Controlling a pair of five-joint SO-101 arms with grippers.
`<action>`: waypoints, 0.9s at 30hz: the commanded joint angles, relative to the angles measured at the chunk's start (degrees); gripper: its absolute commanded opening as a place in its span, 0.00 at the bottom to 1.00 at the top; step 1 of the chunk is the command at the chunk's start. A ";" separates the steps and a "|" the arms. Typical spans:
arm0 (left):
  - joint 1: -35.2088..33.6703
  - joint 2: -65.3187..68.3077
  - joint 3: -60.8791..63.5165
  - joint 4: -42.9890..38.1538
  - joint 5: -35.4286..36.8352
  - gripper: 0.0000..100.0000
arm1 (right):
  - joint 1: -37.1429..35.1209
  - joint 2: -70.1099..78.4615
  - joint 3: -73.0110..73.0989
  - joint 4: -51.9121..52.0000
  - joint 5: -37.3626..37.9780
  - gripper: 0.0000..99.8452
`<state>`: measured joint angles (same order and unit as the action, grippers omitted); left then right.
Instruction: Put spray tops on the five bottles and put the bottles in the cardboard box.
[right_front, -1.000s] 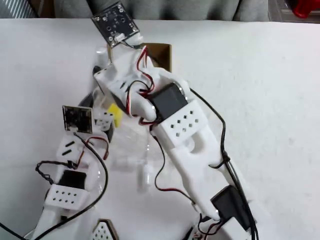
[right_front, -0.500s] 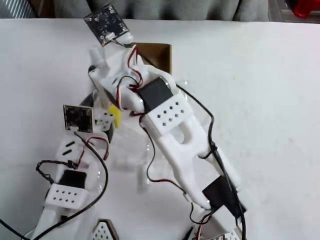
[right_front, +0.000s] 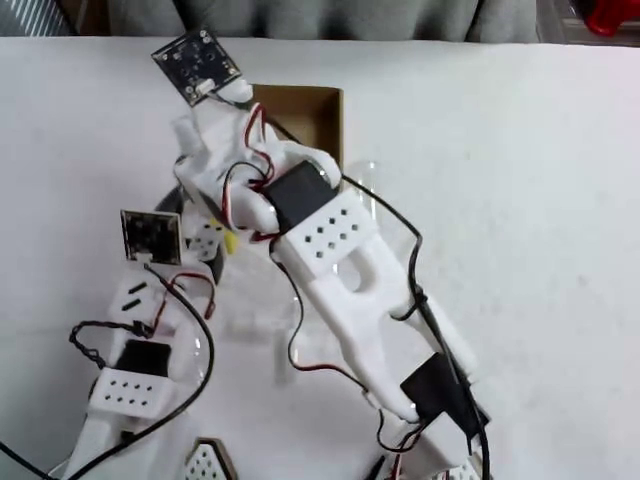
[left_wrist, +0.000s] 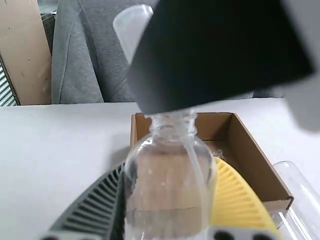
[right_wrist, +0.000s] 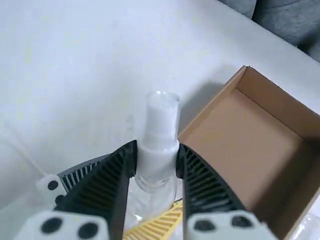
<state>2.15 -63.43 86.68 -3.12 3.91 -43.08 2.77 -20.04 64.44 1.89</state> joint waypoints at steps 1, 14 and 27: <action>-0.48 -0.31 -2.90 -2.02 0.44 0.02 | -0.13 -1.98 -2.55 0.22 0.26 0.02; -0.48 -0.31 -2.99 -2.02 0.44 0.02 | -0.40 -1.98 -9.93 12.88 5.63 0.31; -0.48 -0.31 -2.90 -2.02 0.44 0.02 | 4.53 -1.71 -22.51 12.00 -6.59 0.28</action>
<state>2.15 -63.43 86.68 -3.12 3.74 -40.97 2.77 -38.95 79.56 -1.98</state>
